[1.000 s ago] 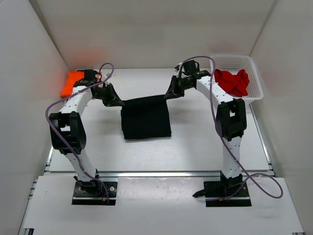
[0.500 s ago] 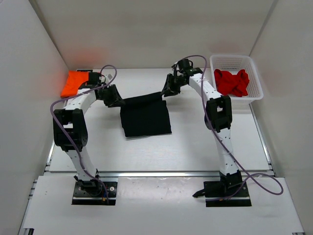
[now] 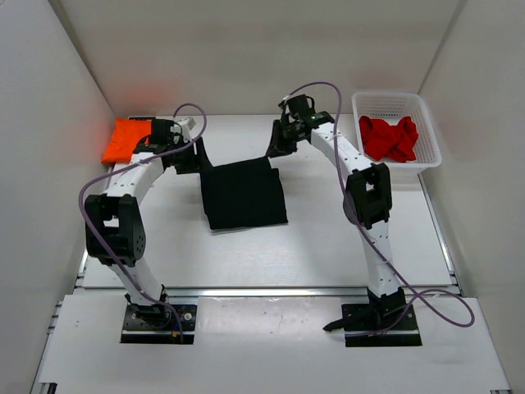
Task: Fold and stack the t-shirts
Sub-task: Fold the long partially folded tshirt into a neat square
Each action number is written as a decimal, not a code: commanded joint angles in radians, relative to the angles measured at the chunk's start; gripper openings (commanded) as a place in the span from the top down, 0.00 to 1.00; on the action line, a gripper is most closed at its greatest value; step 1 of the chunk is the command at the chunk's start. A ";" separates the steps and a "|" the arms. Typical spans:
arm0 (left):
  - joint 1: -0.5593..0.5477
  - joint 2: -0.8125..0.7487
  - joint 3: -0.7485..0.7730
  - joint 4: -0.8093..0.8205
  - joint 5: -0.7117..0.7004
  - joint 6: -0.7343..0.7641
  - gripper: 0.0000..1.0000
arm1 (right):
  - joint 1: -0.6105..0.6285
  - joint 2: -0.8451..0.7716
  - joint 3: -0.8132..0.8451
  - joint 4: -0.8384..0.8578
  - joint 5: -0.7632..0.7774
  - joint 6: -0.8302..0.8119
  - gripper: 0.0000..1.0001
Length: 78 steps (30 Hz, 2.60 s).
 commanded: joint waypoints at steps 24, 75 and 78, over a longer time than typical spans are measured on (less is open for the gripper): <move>0.050 0.051 -0.182 0.232 0.055 -0.046 0.02 | -0.040 0.404 0.449 0.046 -0.194 0.085 0.41; -0.180 0.026 -0.315 0.147 -0.072 0.106 0.15 | -0.086 0.194 0.628 -0.345 0.165 0.068 1.00; -0.167 0.025 -0.334 0.146 -0.083 0.102 0.14 | -0.108 0.215 0.630 -0.359 0.175 0.076 1.00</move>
